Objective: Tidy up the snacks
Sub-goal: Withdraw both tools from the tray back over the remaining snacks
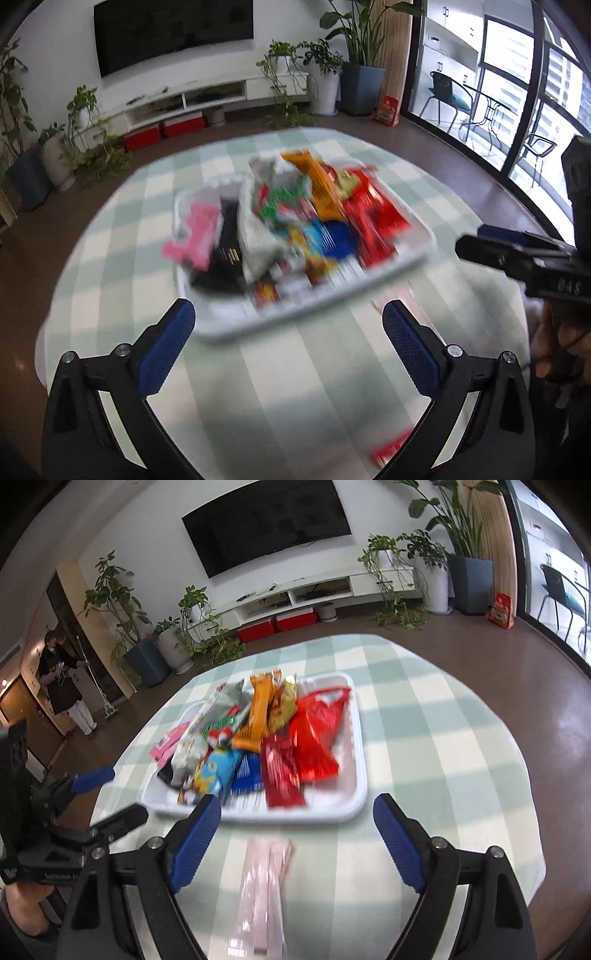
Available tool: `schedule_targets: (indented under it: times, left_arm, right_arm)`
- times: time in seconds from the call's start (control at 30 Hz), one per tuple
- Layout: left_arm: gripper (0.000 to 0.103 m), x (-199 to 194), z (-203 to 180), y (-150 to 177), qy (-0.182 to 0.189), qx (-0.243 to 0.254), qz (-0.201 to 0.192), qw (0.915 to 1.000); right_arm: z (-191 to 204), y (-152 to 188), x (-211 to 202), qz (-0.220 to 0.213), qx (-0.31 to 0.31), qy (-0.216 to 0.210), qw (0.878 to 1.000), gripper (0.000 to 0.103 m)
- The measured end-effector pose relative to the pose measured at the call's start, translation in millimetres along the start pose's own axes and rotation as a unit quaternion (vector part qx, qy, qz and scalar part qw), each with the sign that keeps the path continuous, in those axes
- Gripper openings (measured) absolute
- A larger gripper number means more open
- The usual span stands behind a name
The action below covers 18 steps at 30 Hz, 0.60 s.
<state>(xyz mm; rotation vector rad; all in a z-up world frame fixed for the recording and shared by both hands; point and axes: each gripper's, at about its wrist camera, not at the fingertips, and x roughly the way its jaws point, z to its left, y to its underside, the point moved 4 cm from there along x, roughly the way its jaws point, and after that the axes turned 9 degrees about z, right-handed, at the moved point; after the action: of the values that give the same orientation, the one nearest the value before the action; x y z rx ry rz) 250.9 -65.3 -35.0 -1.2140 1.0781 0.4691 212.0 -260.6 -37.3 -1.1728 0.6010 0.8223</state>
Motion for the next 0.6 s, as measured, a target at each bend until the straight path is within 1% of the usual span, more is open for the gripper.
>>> schedule_targets:
  times: [0.07, 0.1, 0.17, 0.27, 0.37, 0.47, 0.5, 0.53, 0.57, 0.6]
  left_arm:
    - [0.103, -2.5, -16.5, 30.5, 0.023, 0.004, 0.021, 0.9995]
    - [0.103, -4.8, -24.8, 44.7, 0.023, 0.008, 0.026, 0.9994]
    - [0.103, -7.5, -41.9, 71.6, 0.009, 0.016, 0.041, 0.9990]
    - [0.103, -5.9, -63.0, 101.4, 0.006, 0.020, 0.053, 0.9984]
    - [0.102, 0.9, -74.6, 117.2, -0.013, 0.016, 0.064, 0.9977]
    - [0.100, 2.5, -80.9, 116.7, -0.018, 0.016, 0.060, 0.9979]
    - [0.097, 3.6, -83.0, 116.0, -0.016, 0.017, 0.061, 0.9979]
    - [0.089, 6.6, -84.1, 116.0, -0.011, 0.015, 0.064, 0.9978]
    - [0.077, 10.3, -83.4, 115.0, -0.008, 0.010, 0.072, 0.9973]
    - [0.072, 12.9, -83.2, 115.5, -0.006, 0.006, 0.076, 0.9971]
  right_arm:
    - [-2.8, 20.3, -7.2, 0.004, 0.012, -0.004, 1.000, 0.087]
    - [-4.9, 30.8, -10.1, 0.007, 0.020, -0.006, 1.000, 0.087]
    - [-10.3, 45.5, -14.6, 0.008, 0.038, -0.010, 0.999, 0.087]
    - [-19.0, 62.3, -19.7, 0.002, 0.064, -0.013, 0.998, 0.087]
    - [-26.4, 77.2, -19.0, 0.009, 0.085, -0.015, 0.996, 0.087]
    - [-23.9, 84.6, -23.4, 0.005, 0.078, -0.019, 0.997, 0.087]
    - [-21.2, 85.6, -25.0, 0.003, 0.070, -0.018, 0.997, 0.087]
    - [-18.6, 87.1, -25.7, 0.002, 0.064, -0.017, 0.998, 0.087]
    - [-17.6, 88.7, -25.7, 0.003, 0.061, -0.019, 0.998, 0.087]
    - [-16.6, 90.3, -25.2, 0.006, 0.060, -0.022, 0.998, 0.087]
